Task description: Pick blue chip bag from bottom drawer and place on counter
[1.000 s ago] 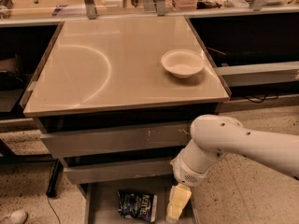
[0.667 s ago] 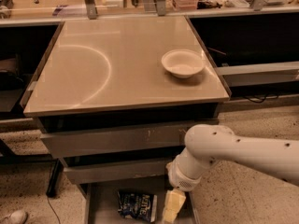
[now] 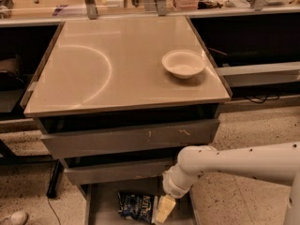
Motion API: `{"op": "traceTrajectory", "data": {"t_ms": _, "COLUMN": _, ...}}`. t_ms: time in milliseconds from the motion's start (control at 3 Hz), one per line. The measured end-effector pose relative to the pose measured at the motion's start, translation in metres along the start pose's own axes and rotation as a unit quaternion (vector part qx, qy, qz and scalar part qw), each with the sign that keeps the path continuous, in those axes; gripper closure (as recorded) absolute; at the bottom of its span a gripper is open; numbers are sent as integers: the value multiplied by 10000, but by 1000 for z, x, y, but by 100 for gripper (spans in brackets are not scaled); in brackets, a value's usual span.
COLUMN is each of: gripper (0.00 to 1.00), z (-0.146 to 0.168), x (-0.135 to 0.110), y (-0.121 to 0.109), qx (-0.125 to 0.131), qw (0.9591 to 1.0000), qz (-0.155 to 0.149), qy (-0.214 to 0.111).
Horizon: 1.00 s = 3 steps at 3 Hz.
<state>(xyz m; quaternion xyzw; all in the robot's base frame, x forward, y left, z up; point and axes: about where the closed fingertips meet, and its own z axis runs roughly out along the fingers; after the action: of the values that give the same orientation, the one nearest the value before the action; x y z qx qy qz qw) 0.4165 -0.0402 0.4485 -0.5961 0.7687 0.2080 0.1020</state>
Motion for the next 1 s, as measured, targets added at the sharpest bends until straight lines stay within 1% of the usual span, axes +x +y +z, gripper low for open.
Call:
{"op": "traceTrajectory", "data": {"t_ms": 333, "gripper": 0, "z": 0, "x": 0, "y": 0, "qx": 0, "qw": 10000, "qz": 0, "qy": 0}}
{"op": "traceTrajectory", "data": {"t_ms": 667, "gripper": 0, "z": 28, "x": 1, "y": -2, "qx": -113, "qw": 9998, "qz": 45, "qy": -145}}
{"op": "traceTrajectory", "data": {"t_ms": 1000, "gripper": 0, "z": 87, "x": 4, "y": -17, "qx": -188, "qw": 9992, "qz": 183, "qy": -310}}
